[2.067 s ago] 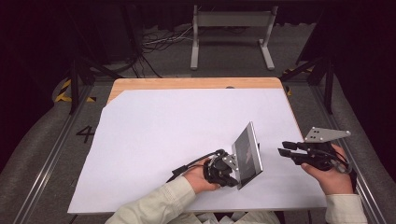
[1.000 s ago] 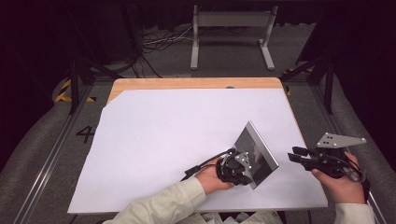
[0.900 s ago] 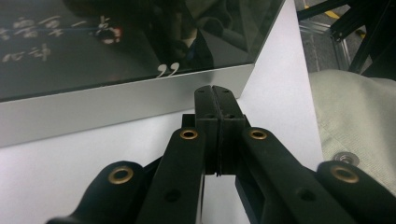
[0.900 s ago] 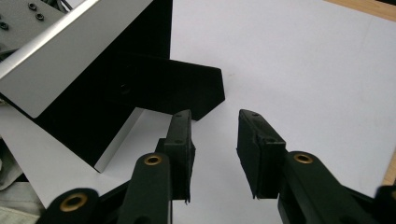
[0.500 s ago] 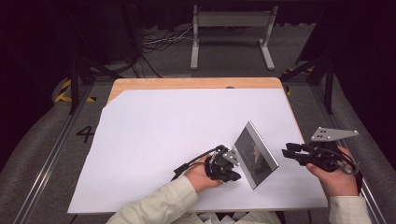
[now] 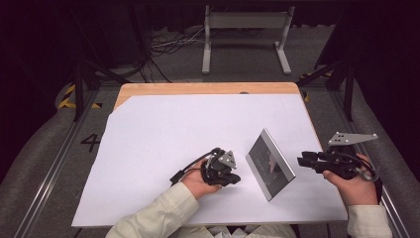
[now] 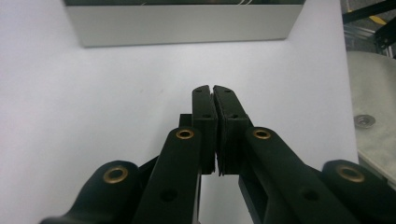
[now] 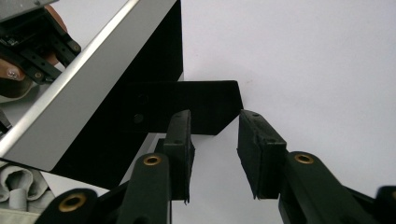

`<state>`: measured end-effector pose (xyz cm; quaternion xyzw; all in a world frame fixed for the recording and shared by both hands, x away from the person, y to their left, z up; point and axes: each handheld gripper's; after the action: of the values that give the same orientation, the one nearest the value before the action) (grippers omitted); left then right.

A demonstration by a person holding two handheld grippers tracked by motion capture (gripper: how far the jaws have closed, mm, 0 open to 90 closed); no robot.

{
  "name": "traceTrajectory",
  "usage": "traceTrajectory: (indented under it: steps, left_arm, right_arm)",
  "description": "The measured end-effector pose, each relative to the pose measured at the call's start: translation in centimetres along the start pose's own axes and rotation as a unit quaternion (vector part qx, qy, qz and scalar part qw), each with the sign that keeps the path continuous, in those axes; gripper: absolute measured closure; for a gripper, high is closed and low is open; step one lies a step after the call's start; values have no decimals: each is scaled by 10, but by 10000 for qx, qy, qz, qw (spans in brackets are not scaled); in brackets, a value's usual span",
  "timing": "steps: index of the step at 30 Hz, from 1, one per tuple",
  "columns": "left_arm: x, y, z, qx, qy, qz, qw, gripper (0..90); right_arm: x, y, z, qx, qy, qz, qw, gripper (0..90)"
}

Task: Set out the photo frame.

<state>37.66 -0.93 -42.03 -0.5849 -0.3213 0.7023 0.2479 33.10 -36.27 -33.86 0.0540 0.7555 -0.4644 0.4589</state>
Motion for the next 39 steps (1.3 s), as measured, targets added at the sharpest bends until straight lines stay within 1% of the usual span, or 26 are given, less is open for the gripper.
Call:
traceTrajectory:
  steps: [2, 3, 4, 6, 11, 13, 14, 16, 18, 19, 22, 24, 26, 28, 32, 34, 35, 39]
  left_arm:
    - [4, -6, -4, -85, -53, 30, 9999, 879]
    - [6, -9, -5, -142, -88, 6, 9999, 877]
    - [8, -12, -8, -200, -57, 17, 9998, 875]
    - [12, -18, -12, -247, -145, 62, 9996, 873]
    - [19, -31, -19, -343, -282, 134, 9989, 873]
    - [22, -33, -20, -362, -291, 144, 9988, 872]
    - [23, -33, -20, -378, -311, 130, 9987, 871]
    - [25, -35, -21, -405, -323, 125, 9986, 867]
    - [27, -36, -21, -435, -333, 132, 9984, 859]
    - [28, -37, -21, -455, -329, 115, 9984, 854]
    - [33, -40, -22, -506, -402, 140, 9978, 842]
    - [36, -44, -23, -527, -481, 165, 9973, 840]
    - [38, -46, -24, -569, -476, 195, 9971, 839]
    - [39, -49, -25, -593, -491, 222, 9968, 837]
    - [44, -52, -24, -690, -495, 186, 9962, 808]
    - [46, -53, -24, -719, -498, 165, 9960, 798]
    - [47, -54, -24, -724, -538, 175, 9958, 796]
    - [51, -57, -25, -773, -537, 169, 9954, 782]
  right_arm:
    - [-1, 1, -1, 33, 120, -139, 9998, 632]
    - [-1, 1, -2, 77, 150, -206, 9996, 632]
    - [-2, 2, -2, 142, 177, -285, 9993, 632]
    - [-3, 2, -3, 229, 229, -419, 9986, 632]
    - [-6, 2, -7, 276, 299, -482, 9980, 622]
    - [-7, 3, -7, 301, 301, -472, 9980, 609]
    - [-7, 3, -7, 329, 281, -456, 9980, 611]
    - [-8, 4, -7, 411, 391, -538, 9969, 629]
    - [-9, 3, -8, 486, 422, -596, 9961, 639]
    - [-10, 3, -8, 487, 465, -628, 9958, 649]
    - [-11, 3, -10, 494, 609, -728, 9943, 690]
    - [-12, 5, -12, 441, 682, -753, 9938, 698]
    - [-14, 6, -13, 476, 702, -770, 9934, 698]
    - [-16, 7, -14, 444, 714, -773, 9935, 710]
    - [-18, 7, -16, 477, 850, -866, 9915, 711]
    - [-19, 7, -15, 553, 934, -923, 9898, 701]
    - [-20, 8, -15, 579, 969, -966, 9889, 697]
    - [-20, 10, -16, 632, 1066, -1103, 9861, 690]
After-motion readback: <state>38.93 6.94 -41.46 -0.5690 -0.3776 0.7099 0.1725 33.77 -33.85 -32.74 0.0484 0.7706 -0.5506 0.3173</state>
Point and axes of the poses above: each handheld gripper's, and its own axes: y roughly forward along the jaws, x roughly out of its underside, z roughly to its right
